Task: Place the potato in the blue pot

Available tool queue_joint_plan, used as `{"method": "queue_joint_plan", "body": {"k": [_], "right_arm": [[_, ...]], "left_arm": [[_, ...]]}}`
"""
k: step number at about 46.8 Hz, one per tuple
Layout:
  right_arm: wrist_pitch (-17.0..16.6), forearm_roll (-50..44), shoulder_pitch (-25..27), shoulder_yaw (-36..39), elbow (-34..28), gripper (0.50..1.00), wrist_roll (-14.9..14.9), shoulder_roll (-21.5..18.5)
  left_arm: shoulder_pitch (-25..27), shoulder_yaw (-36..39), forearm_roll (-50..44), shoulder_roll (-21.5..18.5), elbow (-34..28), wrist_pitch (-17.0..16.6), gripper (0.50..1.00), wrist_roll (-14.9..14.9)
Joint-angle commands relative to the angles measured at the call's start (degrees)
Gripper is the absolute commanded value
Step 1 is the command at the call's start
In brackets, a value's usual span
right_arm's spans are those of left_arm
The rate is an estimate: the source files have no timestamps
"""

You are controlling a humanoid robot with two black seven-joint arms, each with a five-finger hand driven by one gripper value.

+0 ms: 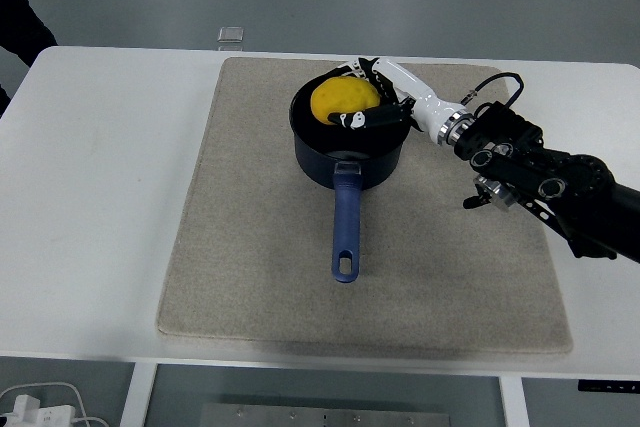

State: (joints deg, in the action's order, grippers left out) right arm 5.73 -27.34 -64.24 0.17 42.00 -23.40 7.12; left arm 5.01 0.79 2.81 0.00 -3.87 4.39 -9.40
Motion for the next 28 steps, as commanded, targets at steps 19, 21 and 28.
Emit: {"method": "queue_joint_plan", "body": {"k": [19,21,28], "right_arm": [[0.2,1.5,-0.7,0.5,0.0,0.928,0.0,0.8],[0.2,2.3,-0.8,1.0,0.0,0.928,0.1,1.3],[0.2,4.2,-1.0,2.6,0.0,0.928,0.2,2.6]], "left_arm": [[0.0,0.0,0.0,0.0,0.0,0.0,0.996,0.0],[0.0,0.0,0.0,0.0,0.0,0.0,0.996,0.0],[0.0,0.0,0.0,0.0,0.1,-0.1,0.996,0.0]]}}
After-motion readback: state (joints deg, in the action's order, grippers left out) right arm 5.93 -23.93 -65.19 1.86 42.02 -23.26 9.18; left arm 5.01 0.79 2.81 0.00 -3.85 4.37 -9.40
